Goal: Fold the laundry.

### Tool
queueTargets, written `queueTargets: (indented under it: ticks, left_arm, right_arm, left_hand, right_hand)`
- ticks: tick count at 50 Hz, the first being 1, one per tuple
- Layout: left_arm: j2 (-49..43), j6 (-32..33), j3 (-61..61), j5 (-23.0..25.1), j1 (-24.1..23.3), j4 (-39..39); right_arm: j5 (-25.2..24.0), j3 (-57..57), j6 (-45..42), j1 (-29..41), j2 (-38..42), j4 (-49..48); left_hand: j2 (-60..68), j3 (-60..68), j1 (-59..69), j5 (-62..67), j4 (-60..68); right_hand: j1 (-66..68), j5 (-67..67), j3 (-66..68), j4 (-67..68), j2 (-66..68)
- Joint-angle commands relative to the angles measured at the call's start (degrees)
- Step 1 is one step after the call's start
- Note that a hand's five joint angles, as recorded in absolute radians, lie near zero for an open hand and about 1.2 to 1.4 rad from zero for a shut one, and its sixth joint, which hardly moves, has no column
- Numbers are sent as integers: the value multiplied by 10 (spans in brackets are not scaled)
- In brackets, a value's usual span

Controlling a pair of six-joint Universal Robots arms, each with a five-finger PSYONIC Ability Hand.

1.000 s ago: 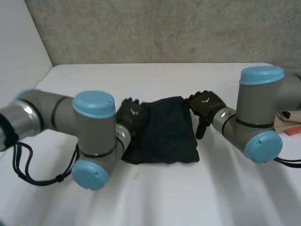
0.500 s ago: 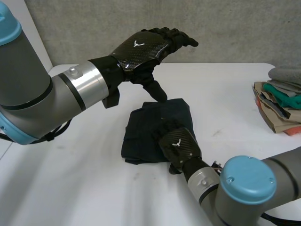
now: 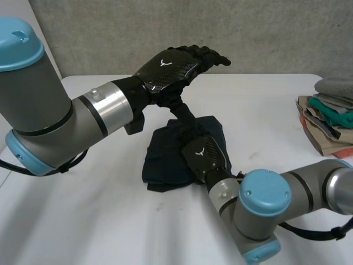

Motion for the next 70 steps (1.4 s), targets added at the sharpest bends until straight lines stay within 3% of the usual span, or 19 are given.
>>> queueTargets:
  ticks: [1,6,9,10,21,27,34,40,46,51,56,61,70]
  left_arm:
    - [-1,-1,-6,-2,0,1]
    - [-1,1,-11,-2,0,1]
    - [-1,1,-11,-2,0,3]
    - [-1,1,-11,-2,1,4]
    - [3,-1,-12,-2,2,7]
    - [6,-1,-24,-2,0,10]
    - [9,-1,-32,-3,-5,22]
    - [13,-1,-32,-11,-6,22]
    - [22,-1,-31,-12,-6,23]
    - [29,-1,-31,-12,-9,27]
    - [30,1,-33,-13,-19,29]
    - [29,1,-39,-12,-24,31]
    - [24,-1,-53,-13,-31,43]
  right_arm:
    - [2,-68,3,0,38,58]
    - [7,-108,4,-2,55,70]
    - [8,-126,5,-12,59,71]
    - [9,-130,6,-23,55,72]
    - [-1,-104,29,-112,-46,104]
    - [-56,-91,25,-174,-66,171]
    - [-161,-125,19,-247,-83,122]
    - [-181,-210,54,-306,-112,62]
    - [-219,-290,152,-405,-114,60]
    - [-275,-333,227,-503,-100,54]
    - [-364,-346,308,-580,-32,-16]
    - [-436,-335,361,-634,45,-104]
    - [-536,-307,377,-686,148,-131]
  left_hand:
    - [36,38,47,37,36]
    - [36,38,47,37,36]
    - [36,38,47,37,36]
    - [36,38,47,37,36]
    - [34,37,45,35,34]
    - [34,37,45,35,34]
    - [36,38,47,37,36]
    - [36,38,47,37,36]
    - [36,38,47,37,36]
    - [36,38,47,37,36]
    - [36,38,47,37,36]
    - [36,38,47,37,36]
    - [38,40,49,39,37]
  right_hand:
    - [116,107,114,115,114]
    - [400,391,398,399,398]
    - [667,658,665,666,666]
    - [682,673,680,681,681]
    - [682,673,680,681,681]
    - [682,673,680,681,681]
    - [682,673,680,681,681]
    - [682,673,680,681,681]
    - [682,673,680,681,681]
    - [682,673,680,681,681]
    - [682,673,680,681,681]
    - [682,673,680,681,681]
    - [682,673,680,681,681]
